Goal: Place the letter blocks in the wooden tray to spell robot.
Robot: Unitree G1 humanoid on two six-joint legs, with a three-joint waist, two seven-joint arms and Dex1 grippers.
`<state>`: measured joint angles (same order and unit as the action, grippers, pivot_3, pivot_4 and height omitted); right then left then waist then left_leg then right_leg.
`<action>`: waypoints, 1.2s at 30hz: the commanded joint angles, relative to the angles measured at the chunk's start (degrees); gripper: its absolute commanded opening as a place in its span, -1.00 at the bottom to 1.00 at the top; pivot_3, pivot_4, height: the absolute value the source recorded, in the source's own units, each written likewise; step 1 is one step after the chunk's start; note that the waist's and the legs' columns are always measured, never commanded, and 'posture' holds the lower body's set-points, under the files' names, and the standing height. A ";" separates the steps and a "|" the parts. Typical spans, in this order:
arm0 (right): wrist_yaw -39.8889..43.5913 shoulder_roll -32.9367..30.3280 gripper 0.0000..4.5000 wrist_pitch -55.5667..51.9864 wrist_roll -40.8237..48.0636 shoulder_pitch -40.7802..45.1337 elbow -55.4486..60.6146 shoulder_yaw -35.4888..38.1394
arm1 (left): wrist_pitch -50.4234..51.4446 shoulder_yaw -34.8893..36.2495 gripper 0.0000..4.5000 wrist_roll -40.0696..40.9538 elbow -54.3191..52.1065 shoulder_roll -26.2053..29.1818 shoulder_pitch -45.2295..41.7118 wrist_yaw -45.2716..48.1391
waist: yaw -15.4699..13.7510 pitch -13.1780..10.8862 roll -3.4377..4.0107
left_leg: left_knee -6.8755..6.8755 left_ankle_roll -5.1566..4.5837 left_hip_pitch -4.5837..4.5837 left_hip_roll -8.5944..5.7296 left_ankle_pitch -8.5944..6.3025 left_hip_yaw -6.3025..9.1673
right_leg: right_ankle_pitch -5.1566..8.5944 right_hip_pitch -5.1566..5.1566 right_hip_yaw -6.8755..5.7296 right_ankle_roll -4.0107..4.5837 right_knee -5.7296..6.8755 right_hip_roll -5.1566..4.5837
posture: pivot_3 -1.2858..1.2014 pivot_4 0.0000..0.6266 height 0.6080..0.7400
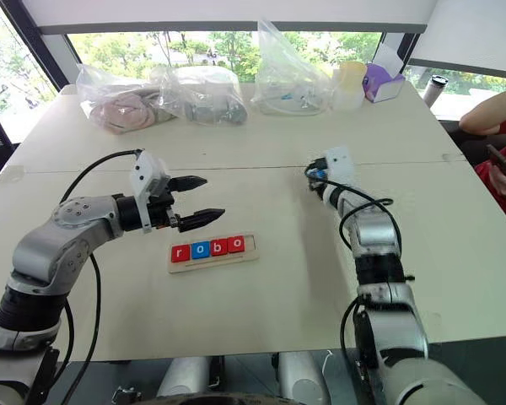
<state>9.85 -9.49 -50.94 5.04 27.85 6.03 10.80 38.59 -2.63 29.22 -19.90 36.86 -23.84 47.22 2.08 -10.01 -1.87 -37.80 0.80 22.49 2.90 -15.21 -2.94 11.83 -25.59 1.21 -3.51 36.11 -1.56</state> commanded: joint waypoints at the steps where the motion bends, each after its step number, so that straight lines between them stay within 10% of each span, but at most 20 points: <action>1: -6.84 6.70 -0.45 -16.89 0.44 -6.63 20.27 -0.69 | 0.51 -1.78 1.00 1.45 -3.28 0.37 -1.53 2.61 | 0.19 -0.01 0.04 | 0.09 0.00 -0.02 0.00 0.00 0.02 | 0.01 0.00 -0.02 0.01 0.00 0.01 | 0.03 -0.52 0.98; 12: -12.86 14.17 -0.45 -29.87 -0.95 -14.38 33.09 -3.50 | -1.26 -10.61 1.00 -2.51 -3.66 3.35 -3.44 10.48 | 0.48 -0.09 0.17 | -0.08 0.02 0.01 -0.04 -0.01 0.16 | 0.06 -0.08 0.08 0.08 -0.26 -0.09 | 0.03 -0.52 0.98; 18: -13.66 15.74 0.83 -31.15 -0.54 -13.75 31.74 -3.85 | -1.34 -10.95 1.00 -3.38 -2.11 2.61 -4.92 11.01 | 0.48 -0.07 0.15 | 0.25 0.01 0.09 -0.07 0.00 0.13 | 0.05 -0.08 0.07 0.08 -0.63 -0.05 | 0.03 -0.52 0.98; 20: -13.29 14.28 0.99 -32.63 -0.33 -10.99 33.15 -2.94 | -0.27 -10.97 1.00 -3.12 -2.77 2.74 -5.43 11.06 | 0.46 -0.07 0.14 | 0.38 0.01 0.08 -0.11 0.00 0.13 | 0.05 -0.07 0.08 0.08 -0.70 -0.05 | 0.03 -0.52 0.98; 23: -10.13 8.25 0.99 -32.22 0.85 -7.47 35.97 -2.72 | 1.76 -10.40 1.00 -1.71 -4.11 2.95 -6.01 11.64 | 0.37 -0.09 0.16 | 0.49 0.00 0.13 -0.14 0.00 0.13 | 0.03 -0.12 0.07 0.09 -0.75 -0.04 | 0.03 -0.52 0.98; 30: 32.46 -24.30 0.99 -6.74 17.84 -8.15 26.58 3.13 | 3.33 -8.88 1.00 2.03 -5.01 7.97 -5.99 18.27 | 0.25 -0.12 0.13 | 0.65 -0.08 0.17 -0.19 -0.04 0.08 | 0.18 -0.04 0.03 -0.14 -0.97 -0.01 | 0.03 -0.52 0.98; 36: 53.45 -39.53 0.99 18.35 12.56 -9.65 5.56 -7.89 | 4.34 -7.33 1.00 3.86 -6.64 9.12 -6.91 18.24 | 0.54 -0.16 0.08 | 0.64 -0.36 -0.02 -0.17 -0.20 0.06 | 0.27 0.08 0.07 -0.24 -0.95 0.09 | 0.03 -0.52 0.98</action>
<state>59.01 -48.05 -39.37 19.29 16.88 15.47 4.87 42.98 -12.04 32.19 -24.65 45.54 -29.99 65.74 2.63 -10.17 -1.79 -37.18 0.44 22.45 2.72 -15.41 -2.89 12.09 -25.50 1.30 -3.73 35.16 -1.46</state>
